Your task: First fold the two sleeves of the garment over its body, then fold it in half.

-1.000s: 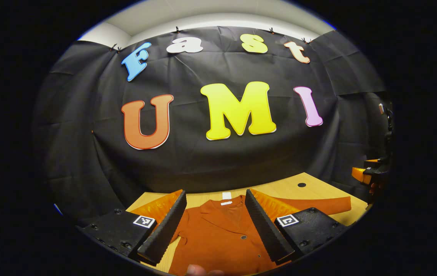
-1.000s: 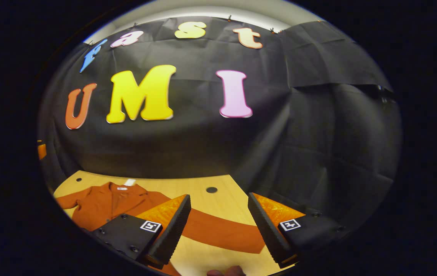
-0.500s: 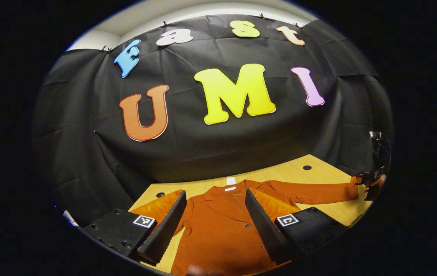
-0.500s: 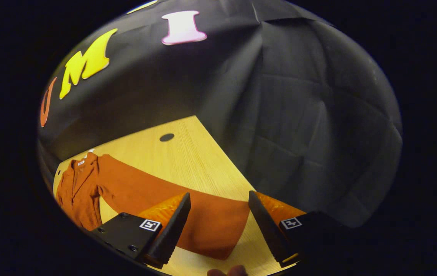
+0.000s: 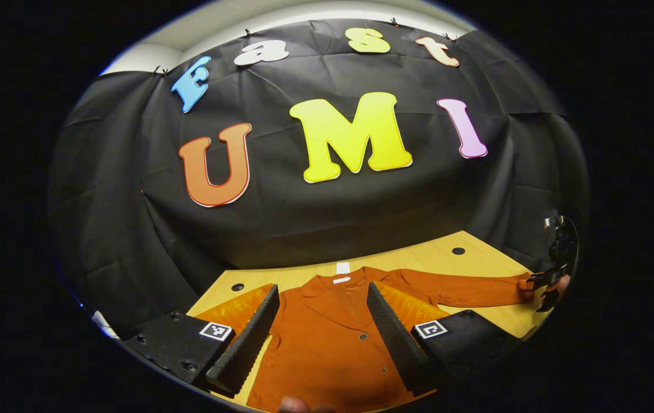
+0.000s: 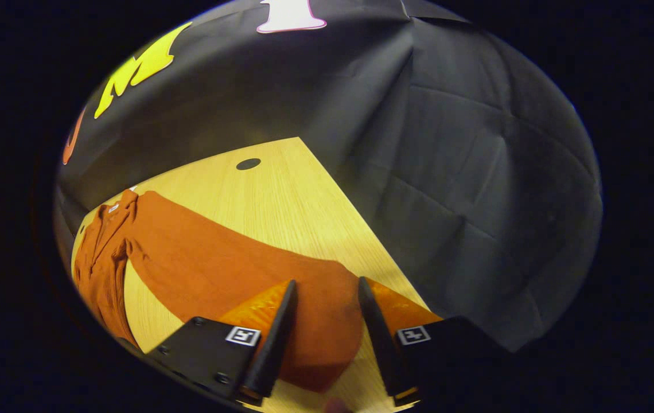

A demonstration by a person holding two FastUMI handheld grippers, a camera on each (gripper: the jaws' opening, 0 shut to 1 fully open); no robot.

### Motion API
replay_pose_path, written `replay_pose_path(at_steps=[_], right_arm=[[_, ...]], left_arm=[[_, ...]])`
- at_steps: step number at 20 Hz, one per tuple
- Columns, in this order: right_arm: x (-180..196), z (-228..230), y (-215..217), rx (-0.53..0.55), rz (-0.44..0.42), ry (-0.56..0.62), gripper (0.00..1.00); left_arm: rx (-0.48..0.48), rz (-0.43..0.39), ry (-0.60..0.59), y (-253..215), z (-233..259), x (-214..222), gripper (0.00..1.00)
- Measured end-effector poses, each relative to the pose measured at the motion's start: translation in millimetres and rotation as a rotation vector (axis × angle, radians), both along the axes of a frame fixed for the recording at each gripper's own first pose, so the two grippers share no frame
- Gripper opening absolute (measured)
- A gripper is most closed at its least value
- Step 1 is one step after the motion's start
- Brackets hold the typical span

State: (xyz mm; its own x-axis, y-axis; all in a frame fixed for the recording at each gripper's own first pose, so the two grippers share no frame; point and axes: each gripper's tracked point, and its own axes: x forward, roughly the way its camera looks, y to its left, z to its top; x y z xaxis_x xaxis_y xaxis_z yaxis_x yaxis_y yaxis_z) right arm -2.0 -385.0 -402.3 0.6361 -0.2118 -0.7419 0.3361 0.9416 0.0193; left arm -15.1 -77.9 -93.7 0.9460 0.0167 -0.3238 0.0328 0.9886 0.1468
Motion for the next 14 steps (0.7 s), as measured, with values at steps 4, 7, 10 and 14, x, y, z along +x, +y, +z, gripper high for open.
replay_pose_path(at_steps=[4, 7, 10, 14], right_arm=[[3.8, 1.8, 6.4, 0.019, -0.022, -0.029, 0.25], [3.9, 2.1, 10.8, 0.026, -0.055, 0.053, 0.07], [22.3, 25.8, 26.9, 0.019, -0.014, 0.027, 0.08], [46.9, 66.4, 47.1, 0.013, -0.001, -0.016, 0.07]], left_arm=[[0.001, 0.004, 0.011, 12.9, -5.8, 3.8, 0.99], [-0.002, 0.019, -0.001, 29.2, -2.0, 5.7, 0.99], [0.007, 0.042, -0.022, 51.4, 1.8, 5.6, 0.99], [-0.018, 0.069, -0.034, 78.4, -2.9, 3.4, 0.99]])
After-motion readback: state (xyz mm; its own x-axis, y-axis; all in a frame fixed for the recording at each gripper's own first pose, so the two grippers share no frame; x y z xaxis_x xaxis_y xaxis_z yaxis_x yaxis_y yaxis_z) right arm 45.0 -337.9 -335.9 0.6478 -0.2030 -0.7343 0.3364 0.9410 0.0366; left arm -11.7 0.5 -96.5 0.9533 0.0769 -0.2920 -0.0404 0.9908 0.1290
